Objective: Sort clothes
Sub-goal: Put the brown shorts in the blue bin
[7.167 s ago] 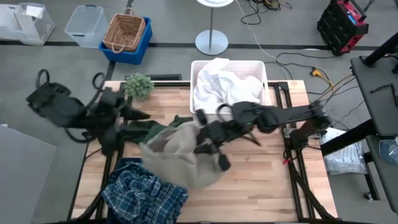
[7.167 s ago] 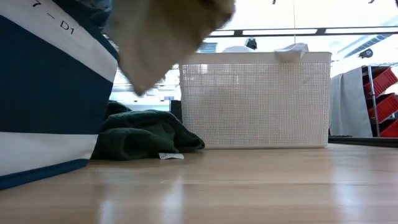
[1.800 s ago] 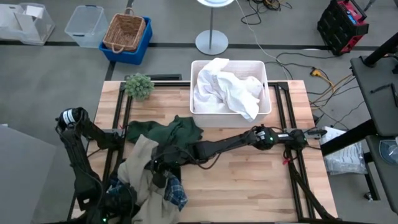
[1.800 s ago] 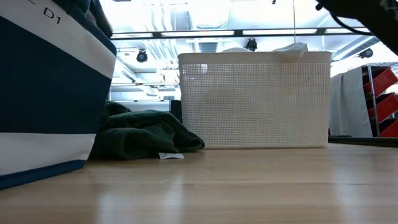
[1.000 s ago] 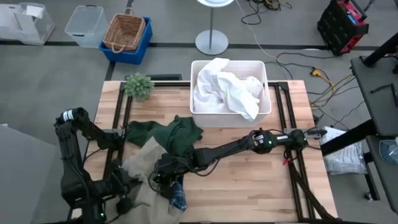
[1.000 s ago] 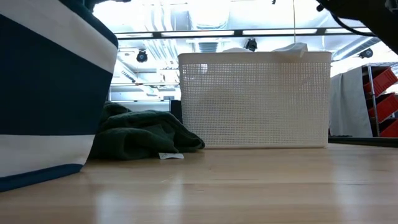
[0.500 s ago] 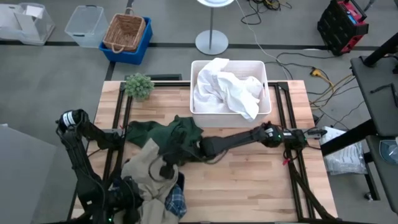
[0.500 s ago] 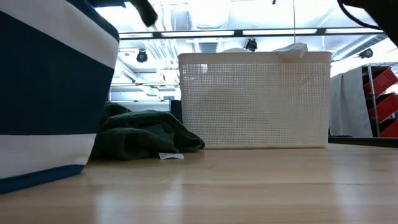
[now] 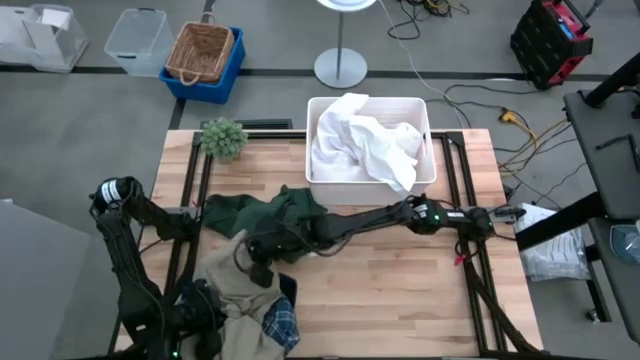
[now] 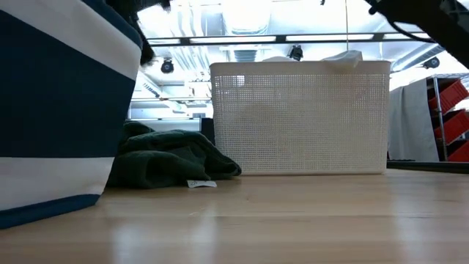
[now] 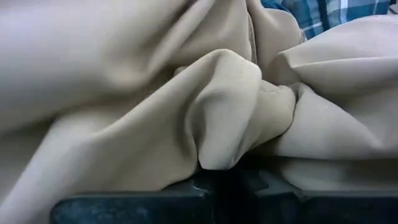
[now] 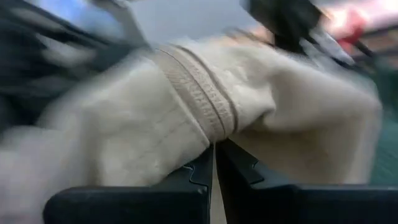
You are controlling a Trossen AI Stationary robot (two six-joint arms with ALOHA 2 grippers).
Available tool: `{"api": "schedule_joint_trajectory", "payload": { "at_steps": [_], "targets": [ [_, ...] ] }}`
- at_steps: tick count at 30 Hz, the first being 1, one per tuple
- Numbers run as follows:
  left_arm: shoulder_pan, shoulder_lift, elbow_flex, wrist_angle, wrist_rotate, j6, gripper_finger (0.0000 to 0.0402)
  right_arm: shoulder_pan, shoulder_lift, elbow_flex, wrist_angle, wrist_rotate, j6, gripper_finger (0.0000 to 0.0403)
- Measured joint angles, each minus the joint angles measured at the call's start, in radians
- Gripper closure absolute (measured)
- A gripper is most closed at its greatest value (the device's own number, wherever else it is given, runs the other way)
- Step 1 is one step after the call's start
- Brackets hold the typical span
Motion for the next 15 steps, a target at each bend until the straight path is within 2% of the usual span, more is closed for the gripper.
{"api": "schedule_joint_trajectory", "payload": {
  "at_steps": [4,7,15],
  "targets": [
    [0.000,0.001,0.064,-0.092,-0.025,-0.008,0.0400,0.043,-0.025,0.003,0.081,-0.065,0.001,0.0390],
    [0.002,0.001,0.140,-0.222,-0.044,-0.010,0.0400,0.082,-0.014,0.003,0.135,-0.111,-0.025,0.0390],
    [0.003,0.002,0.307,-0.477,-0.048,0.029,0.0400,0.148,-0.010,-0.001,0.147,-0.116,-0.162,0.0391]
  ]
}}
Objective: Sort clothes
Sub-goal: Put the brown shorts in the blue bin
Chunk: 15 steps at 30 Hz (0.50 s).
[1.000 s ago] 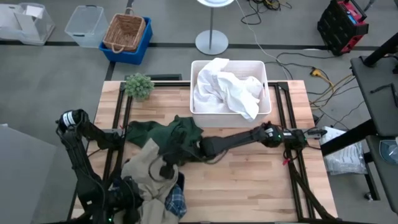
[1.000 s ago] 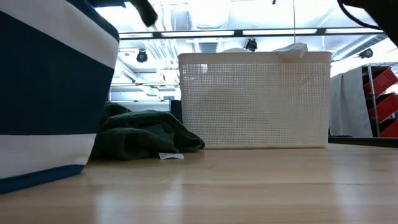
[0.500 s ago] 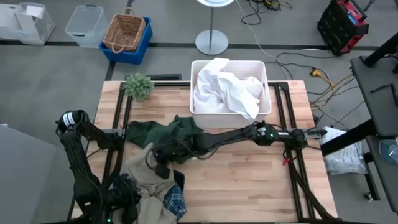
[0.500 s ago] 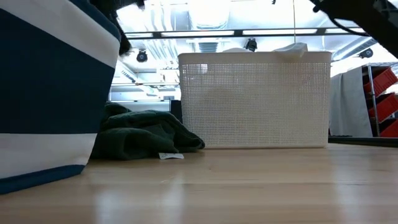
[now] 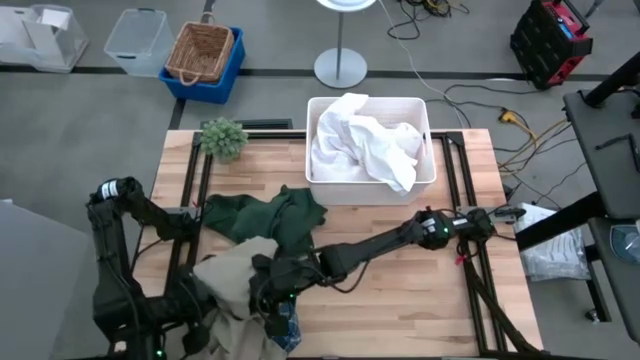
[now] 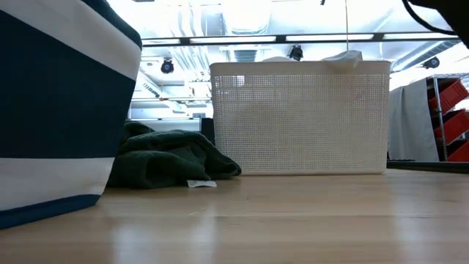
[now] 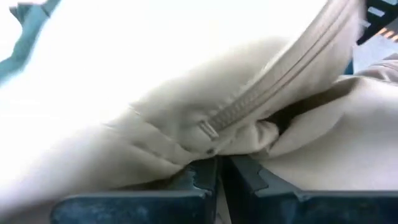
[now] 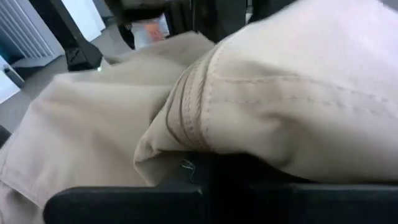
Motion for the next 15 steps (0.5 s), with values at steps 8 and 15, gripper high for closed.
{"api": "schedule_joint_trajectory", "payload": {
  "at_steps": [8,15],
  "targets": [
    [0.003,0.001,0.092,-0.043,-0.247,0.152,0.0400,-0.003,0.044,-0.009,-0.021,-0.023,-0.023,0.0391],
    [0.032,0.066,0.032,0.013,-0.212,0.160,0.0400,-0.010,0.096,-0.009,-0.104,-0.010,-0.044,0.0391]
  ]
}}
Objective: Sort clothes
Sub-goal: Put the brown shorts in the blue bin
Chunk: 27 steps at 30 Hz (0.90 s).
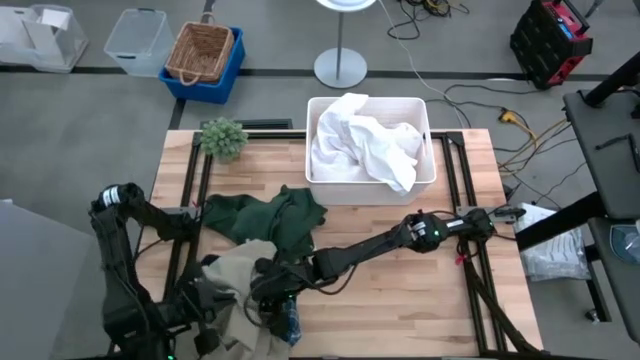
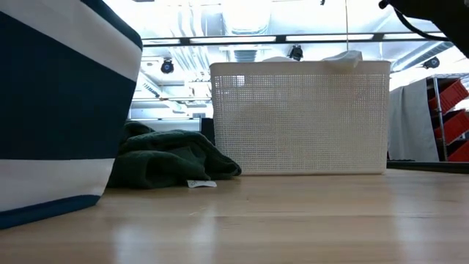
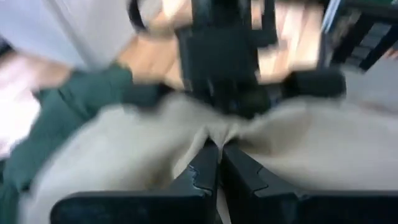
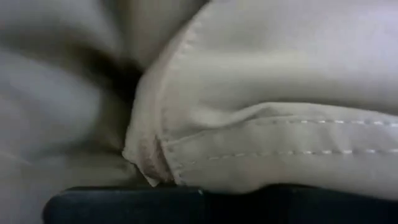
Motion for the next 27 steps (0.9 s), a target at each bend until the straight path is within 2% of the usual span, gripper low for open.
{"api": "schedule_joint_trajectory", "payload": {
  "at_steps": [4,10,18,24,27],
  "targets": [
    [0.000,0.082,-0.029,0.042,0.116,-0.057,0.0400,-0.013,0.006,0.003,-0.170,0.086,-0.049,0.0391],
    [0.014,0.197,-0.035,0.048,0.125,-0.185,0.0400,-0.051,0.005,0.014,-0.244,0.185,-0.134,0.0391],
    [0.014,0.250,-0.047,0.023,0.112,-0.443,0.0400,-0.089,-0.082,0.007,-0.222,0.176,-0.152,0.0390],
    [0.014,0.239,-0.080,0.023,0.110,-0.521,0.0400,-0.059,-0.173,0.011,-0.155,0.177,-0.058,0.0390],
    [0.014,0.236,-0.095,0.013,0.110,-0.555,0.0400,-0.024,-0.175,0.011,-0.088,0.134,-0.027,0.0390]
  ]
}}
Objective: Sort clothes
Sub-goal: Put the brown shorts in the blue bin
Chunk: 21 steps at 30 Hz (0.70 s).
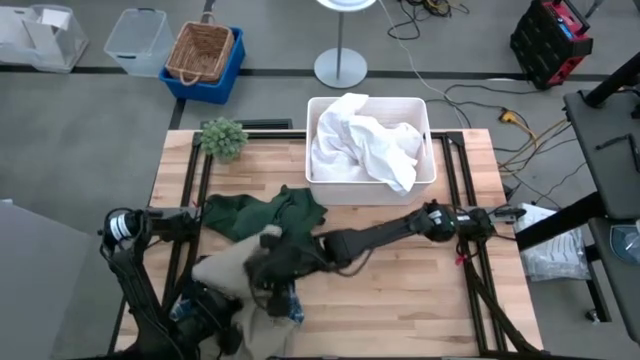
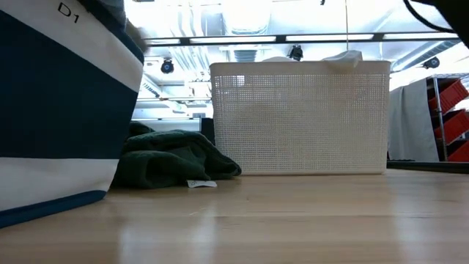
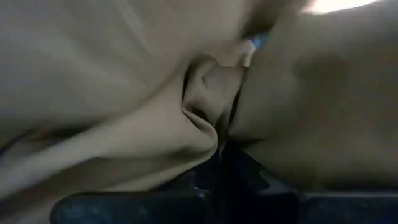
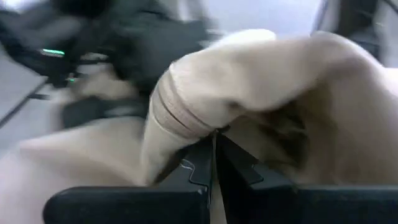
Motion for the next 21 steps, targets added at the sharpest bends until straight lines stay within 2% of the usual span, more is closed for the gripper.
{"api": "schedule_joint_trajectory", "payload": {
  "at_steps": [4,8,13,18,21],
  "targets": [
    [0.002,-0.010,-0.002,-0.062,0.007,-0.047,0.0400,0.046,0.015,-0.002,0.062,-0.009,0.006,0.0390],
    [0.003,-0.031,0.047,-0.188,-0.003,-0.038,0.0400,0.075,0.069,-0.001,0.056,-0.021,0.018,0.0390],
    [0.003,-0.074,0.109,-0.189,-0.019,0.123,0.0400,0.069,0.132,-0.001,0.080,-0.077,0.040,0.0390],
    [-0.001,-0.119,0.169,-0.193,-0.012,0.195,0.0398,0.038,0.181,0.001,0.074,-0.151,0.056,0.0390],
    [-0.001,-0.148,0.199,-0.199,0.009,0.226,0.0379,0.028,0.189,0.001,0.046,-0.155,0.047,0.0390]
  ]
}}
